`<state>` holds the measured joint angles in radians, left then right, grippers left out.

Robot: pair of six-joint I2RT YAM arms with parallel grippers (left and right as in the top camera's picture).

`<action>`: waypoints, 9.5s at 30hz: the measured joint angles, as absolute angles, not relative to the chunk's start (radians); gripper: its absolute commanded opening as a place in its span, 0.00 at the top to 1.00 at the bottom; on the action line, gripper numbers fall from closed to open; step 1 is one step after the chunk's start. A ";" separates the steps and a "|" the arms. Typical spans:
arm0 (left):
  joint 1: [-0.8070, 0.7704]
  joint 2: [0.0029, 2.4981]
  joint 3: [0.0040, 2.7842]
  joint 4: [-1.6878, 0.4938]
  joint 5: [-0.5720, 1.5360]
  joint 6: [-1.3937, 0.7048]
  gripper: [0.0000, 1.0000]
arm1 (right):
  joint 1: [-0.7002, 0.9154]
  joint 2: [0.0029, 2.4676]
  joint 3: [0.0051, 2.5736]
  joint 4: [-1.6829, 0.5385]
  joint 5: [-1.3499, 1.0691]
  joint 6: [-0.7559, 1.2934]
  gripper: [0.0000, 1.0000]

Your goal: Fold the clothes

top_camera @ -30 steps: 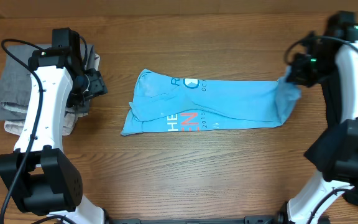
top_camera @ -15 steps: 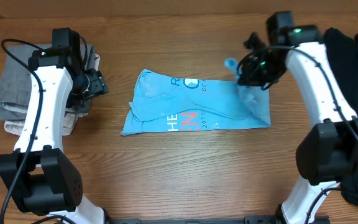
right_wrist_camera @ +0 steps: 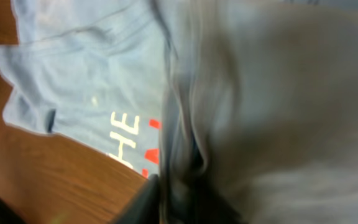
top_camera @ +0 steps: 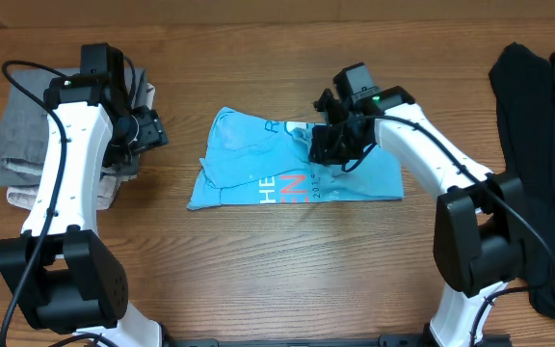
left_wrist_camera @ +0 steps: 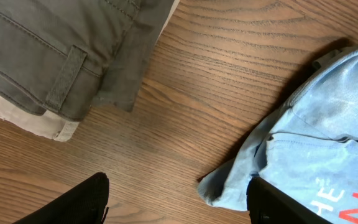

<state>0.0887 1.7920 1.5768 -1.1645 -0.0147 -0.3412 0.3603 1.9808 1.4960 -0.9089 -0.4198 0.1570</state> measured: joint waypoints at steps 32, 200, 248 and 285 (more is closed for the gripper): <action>0.089 1.792 1.577 -1.182 -0.010 -0.339 0.00 | 0.035 1.946 1.558 -1.142 -0.046 0.089 0.51; 0.089 1.792 1.577 -1.177 -0.007 -0.338 0.00 | 0.426 1.972 1.154 -0.471 -0.654 0.344 0.96; 0.055 1.792 1.574 -0.998 0.245 -0.359 0.96 | -0.159 1.493 1.463 -0.775 -0.257 0.269 0.00; -0.523 2.168 1.573 -1.080 -0.199 -0.590 0.93 | -0.275 1.519 1.457 -0.779 -0.255 0.269 0.00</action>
<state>-0.5232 2.1677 1.5726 -1.0798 -0.1986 -0.5900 -0.2749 1.5188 1.4570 -0.7788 -0.2554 0.2691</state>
